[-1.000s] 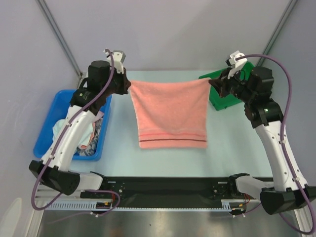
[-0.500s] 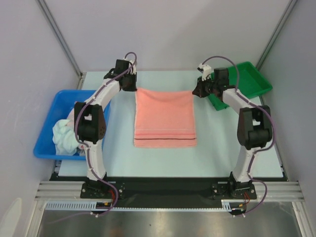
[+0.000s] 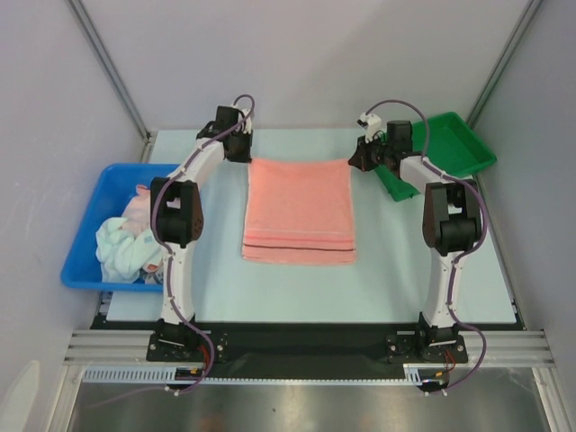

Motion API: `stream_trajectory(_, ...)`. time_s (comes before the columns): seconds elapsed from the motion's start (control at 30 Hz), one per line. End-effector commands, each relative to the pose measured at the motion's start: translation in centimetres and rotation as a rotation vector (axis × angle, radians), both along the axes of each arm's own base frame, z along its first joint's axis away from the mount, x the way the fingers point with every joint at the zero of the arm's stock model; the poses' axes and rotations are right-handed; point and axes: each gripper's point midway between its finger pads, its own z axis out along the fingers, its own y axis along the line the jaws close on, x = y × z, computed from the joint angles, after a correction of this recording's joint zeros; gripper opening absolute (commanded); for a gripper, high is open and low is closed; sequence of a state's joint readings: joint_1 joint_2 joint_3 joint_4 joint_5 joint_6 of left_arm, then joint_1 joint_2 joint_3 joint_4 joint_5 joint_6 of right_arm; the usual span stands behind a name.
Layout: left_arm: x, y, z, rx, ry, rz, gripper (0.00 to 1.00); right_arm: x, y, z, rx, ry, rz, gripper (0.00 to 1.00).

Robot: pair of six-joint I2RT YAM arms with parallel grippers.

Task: Fold and stack the towels
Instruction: Fold the towel

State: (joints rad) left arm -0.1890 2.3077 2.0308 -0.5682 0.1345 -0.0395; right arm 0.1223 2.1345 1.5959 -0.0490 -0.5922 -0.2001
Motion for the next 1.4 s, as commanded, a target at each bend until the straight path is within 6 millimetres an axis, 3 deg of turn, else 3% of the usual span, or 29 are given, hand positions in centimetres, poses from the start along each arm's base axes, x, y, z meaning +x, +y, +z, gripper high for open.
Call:
stream_trajectory(0.0,-0.2,0.3,4.6,-0.007,-0.105,-0.029,0.00,0.1,-0.3,4.6,-0.006,-0.117,0.019,0.00)
stream_trajectory(0.07,-1.3,0.2,5.5,-0.026,-0.126,-0.040,0.00,-1.1,-0.4,4.5,-0.011,-0.099,0.019,0.00)
stream_trajectory(0.1,-1.7,0.1,6.0,-0.034,-0.138,-0.042,0.00,-1.6,-0.4,6.0,-0.009,-0.118,0.018,0.00)
stream_trajectory(0.17,-3.2,0.1,6.8,-0.047,-0.155,-0.052,0.00,-3.0,-0.8,5.4,-0.011,-0.093,-0.004,0.00)
stream_trajectory(0.2,-3.7,0.2,7.0,-0.053,-0.155,-0.055,0.00,-3.7,-1.0,6.9,-0.006,-0.132,-0.013,0.00)
stream_trajectory(0.23,-4.3,0.2,7.2,-0.055,-0.158,-0.058,0.00,-5.0,-1.2,5.5,-0.011,-0.092,-0.022,0.00)
stream_trajectory(0.27,-5.4,0.0,6.2,-0.065,-0.136,-0.072,0.00,-5.4,-1.3,6.1,-0.003,-0.114,-0.030,0.00)
stream_trajectory(0.3,-6.2,-0.1,7.0,-0.077,-0.148,-0.081,0.00,-5.9,-1.4,6.1,0.006,-0.101,-0.043,0.00)
stream_trajectory(0.37,-8.0,-0.1,5.5,-0.083,-0.106,-0.092,0.00,-7.8,-1.5,6.1,0.015,-0.081,-0.052,0.00)
stream_trajectory(0.43,-9.3,-0.1,5.9,-0.088,-0.109,-0.093,0.00,-9.3,-1.3,7.0,0.040,-0.079,-0.069,0.00)
stream_trajectory(0.47,-10.5,0.1,5.6,-0.089,-0.093,-0.084,0.00,-10.5,-1.3,5.8,0.040,-0.044,-0.078,0.00)
stream_trajectory(0.53,-11.6,0.1,5.5,-0.101,-0.073,-0.075,0.00,-12.0,-0.7,6.3,0.043,-0.046,-0.111,0.00)
stream_trajectory(0.57,-12.7,0.1,4.6,-0.106,-0.040,-0.072,0.00,-13.5,-0.6,4.7,0.033,-0.013,-0.118,0.00)
stream_trajectory(0.63,-14.2,0.1,4.9,-0.120,-0.034,-0.069,0.00,-14.6,-0.2,4.5,0.048,-0.003,-0.141,0.00)
stream_trajectory(0.67,-15.5,0.5,3.7,-0.112,-0.001,-0.058,0.00,-15.9,-0.3,4.0,0.054,0.013,-0.148,0.00)
stream_trajectory(0.73,-16.8,0.6,3.9,-0.110,-0.001,-0.059,0.00,-16.9,-0.3,3.8,0.075,0.028,-0.163,0.00)
stream_trajectory(0.97,-21.6,0.3,0.8,-0.144,0.136,-0.076,0.01,-20.5,0.3,2.6,0.121,0.105,-0.184,0.00)
stream_trajectory(1.07,-22.9,0.2,0.1,-0.134,0.178,-0.064,0.00,-21.5,0.3,2.3,0.143,0.118,-0.195,0.00)
stream_trajectory(1.37,-25.2,-0.2,0.9,-0.137,0.178,-0.084,0.00,-23.8,-0.9,1.2,0.127,0.175,-0.263,0.00)
